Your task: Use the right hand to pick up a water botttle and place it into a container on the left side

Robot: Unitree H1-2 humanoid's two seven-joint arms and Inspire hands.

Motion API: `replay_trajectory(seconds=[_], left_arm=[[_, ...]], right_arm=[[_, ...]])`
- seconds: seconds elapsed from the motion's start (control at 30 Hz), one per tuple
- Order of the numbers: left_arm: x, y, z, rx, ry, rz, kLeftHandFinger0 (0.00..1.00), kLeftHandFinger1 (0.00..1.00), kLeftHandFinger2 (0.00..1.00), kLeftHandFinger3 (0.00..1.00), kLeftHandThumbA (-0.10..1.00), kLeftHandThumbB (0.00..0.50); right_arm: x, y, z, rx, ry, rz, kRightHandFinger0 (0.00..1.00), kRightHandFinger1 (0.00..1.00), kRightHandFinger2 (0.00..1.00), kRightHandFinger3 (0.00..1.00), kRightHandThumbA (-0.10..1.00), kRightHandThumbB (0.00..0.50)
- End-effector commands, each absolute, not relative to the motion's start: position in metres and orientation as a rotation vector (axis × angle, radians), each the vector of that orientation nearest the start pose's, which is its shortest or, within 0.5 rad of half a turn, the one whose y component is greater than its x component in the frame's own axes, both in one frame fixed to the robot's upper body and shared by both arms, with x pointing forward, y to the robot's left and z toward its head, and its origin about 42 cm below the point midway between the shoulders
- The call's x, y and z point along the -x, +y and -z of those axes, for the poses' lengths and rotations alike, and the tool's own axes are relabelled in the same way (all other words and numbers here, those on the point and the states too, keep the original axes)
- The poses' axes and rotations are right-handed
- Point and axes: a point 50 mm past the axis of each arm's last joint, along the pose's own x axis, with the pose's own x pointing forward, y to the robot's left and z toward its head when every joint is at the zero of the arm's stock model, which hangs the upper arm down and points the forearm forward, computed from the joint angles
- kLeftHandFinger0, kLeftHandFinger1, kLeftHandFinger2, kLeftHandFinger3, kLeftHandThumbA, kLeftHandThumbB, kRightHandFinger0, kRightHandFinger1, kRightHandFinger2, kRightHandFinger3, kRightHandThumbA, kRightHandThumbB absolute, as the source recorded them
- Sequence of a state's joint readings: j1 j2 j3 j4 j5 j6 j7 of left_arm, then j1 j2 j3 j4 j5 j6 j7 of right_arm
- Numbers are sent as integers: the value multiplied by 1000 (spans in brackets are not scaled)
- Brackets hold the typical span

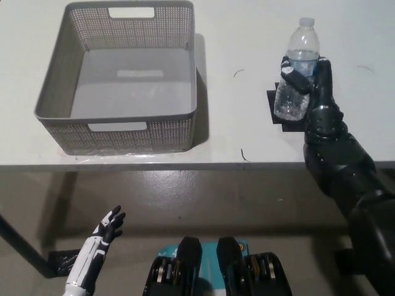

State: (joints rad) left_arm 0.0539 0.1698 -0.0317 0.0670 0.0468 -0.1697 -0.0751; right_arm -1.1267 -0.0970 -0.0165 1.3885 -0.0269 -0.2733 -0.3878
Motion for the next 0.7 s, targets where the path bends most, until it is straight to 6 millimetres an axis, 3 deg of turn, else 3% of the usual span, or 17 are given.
replay_trajectory(seconds=[0.0, 0.03, 0.13, 0.23, 0.27, 0.33, 0.47, 0.5, 0.53, 0.6, 0.67], left_arm=[[-269, 260, -89, -217, -113, 118, 1000, 1000, 1000, 1000, 1000, 112], [-269, 260, -89, -217, -111, 119, 1000, 1000, 1000, 1000, 1000, 111], [-267, 259, -87, -213, -103, 123, 1000, 1000, 1000, 1000, 1000, 105], [-267, 259, -85, -215, -103, 127, 1000, 1000, 1000, 1000, 1000, 99], [-266, 259, -84, -219, -101, 131, 1000, 1000, 1000, 1000, 1000, 106], [-266, 258, -83, -227, -101, 139, 1000, 1000, 1000, 1000, 1000, 112], [-266, 258, -83, -239, -102, 147, 1000, 1000, 1000, 1000, 1000, 137], [-266, 258, -83, -238, -100, 147, 1000, 1000, 1000, 1000, 1000, 138], [-266, 258, -84, -240, -99, 147, 1000, 1000, 1000, 1000, 1000, 143], [-268, 258, -86, -243, -105, 152, 1000, 1000, 1000, 1000, 1000, 145], [-269, 258, -87, -243, -107, 154, 1000, 1000, 1000, 1000, 1000, 144]], right_arm=[[-583, -141, -342, 186, -405, 202, 0, 286, 744, 757, -100, 128], [-583, -136, -349, 179, -429, 192, 0, 305, 736, 687, -100, 128], [-577, -111, -380, 180, -561, 149, 0, 288, 706, 646, -100, 117], [-572, -86, -401, 134, -600, 100, 0, 301, 730, 700, -100, 110], [-569, -75, -410, 126, -613, 86, 0, 306, 726, 690, -100, 130], [-565, -60, -420, 133, -637, 74, 0, 269, 671, 645, -100, 142], [-553, -25, -437, 103, -661, 6, 0, 270, 692, 668, -100, 137], [-550, -14, -439, 97, -651, -17, 0, 293, 709, 673, -100, 126], [-549, -10, -440, 94, -649, -23, 60, 357, 745, 678, -100, 131], [-543, 9, -442, 78, -630, -47, 1, 191, 506, 584, -100, 134], [-538, 20, -442, 81, -648, -64, 0, 101, 511, 555, -100, 147]])
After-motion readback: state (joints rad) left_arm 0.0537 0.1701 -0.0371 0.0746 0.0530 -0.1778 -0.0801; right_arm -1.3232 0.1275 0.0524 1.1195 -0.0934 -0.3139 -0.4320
